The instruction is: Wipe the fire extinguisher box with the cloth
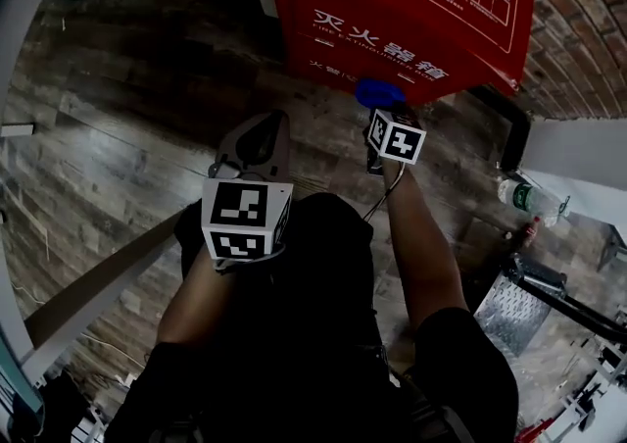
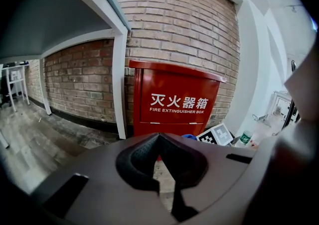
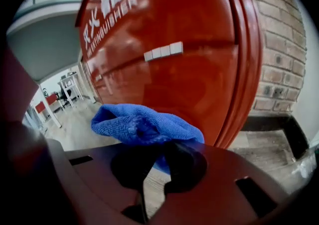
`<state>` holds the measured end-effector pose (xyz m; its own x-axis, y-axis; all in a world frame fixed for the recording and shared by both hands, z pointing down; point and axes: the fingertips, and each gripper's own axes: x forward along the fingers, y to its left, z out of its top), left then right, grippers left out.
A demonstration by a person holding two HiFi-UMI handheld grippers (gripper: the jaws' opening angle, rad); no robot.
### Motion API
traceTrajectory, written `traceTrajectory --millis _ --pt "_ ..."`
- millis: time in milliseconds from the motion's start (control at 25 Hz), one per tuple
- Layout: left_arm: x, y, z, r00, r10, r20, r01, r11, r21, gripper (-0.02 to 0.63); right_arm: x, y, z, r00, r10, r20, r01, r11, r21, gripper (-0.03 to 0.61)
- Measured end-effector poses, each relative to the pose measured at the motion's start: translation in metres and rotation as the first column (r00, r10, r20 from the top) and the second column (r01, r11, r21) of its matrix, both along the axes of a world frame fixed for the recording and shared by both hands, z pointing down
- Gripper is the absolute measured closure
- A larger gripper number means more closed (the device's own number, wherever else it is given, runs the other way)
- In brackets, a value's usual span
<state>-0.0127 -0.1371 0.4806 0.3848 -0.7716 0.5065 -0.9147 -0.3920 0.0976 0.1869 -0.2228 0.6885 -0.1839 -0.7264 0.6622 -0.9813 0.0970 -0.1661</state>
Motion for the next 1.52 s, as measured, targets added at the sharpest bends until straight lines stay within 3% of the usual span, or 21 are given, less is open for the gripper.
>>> traceTrajectory --millis 320,560,880,1000,1200,1320,1520 --pt "-0.001 0.008 -0.025 0.996 0.021 -0.085 -0.018 0.999 0.042 0.607 0.007 0.006 -0.116 0.999 0.03 0.017 -0.032 0.986 0.163 0.531" --pt "-0.001 0.019 -0.053 0.989 0.064 -0.137 -0.053 0.995 0.084 0.607 -0.001 0.009 -0.188 0.998 0.014 -0.063 0.004 0.963 0.27 0.531" --pt "-0.023 0.037 -0.071 0.986 0.052 -0.16 -0.033 0.992 0.123 0.607 -0.02 0.013 -0.282 0.969 -0.03 -0.244 0.142 0.879 0.456 0.531" --pt "-0.034 0.04 -0.064 0.987 0.022 -0.161 -0.005 0.994 0.11 0.607 -0.023 0.009 -0.282 0.979 -0.042 -0.201 0.131 0.882 0.452 0.531" --pt "-0.044 0.044 -0.057 0.986 -0.002 -0.167 0.016 0.996 0.086 0.607 -0.049 -0.003 -0.274 0.965 -0.094 -0.244 0.201 0.865 0.461 0.531" --pt "-0.046 0.045 -0.055 0.99 0.001 -0.143 0.011 0.996 0.089 0.607 -0.058 -0.006 -0.265 0.971 -0.103 -0.215 0.195 0.862 0.468 0.531" --pt "-0.051 0.052 -0.053 0.993 0.007 -0.12 0.003 0.997 0.076 0.607 -0.051 -0.008 -0.206 0.991 -0.076 -0.111 0.111 0.925 0.363 0.531"
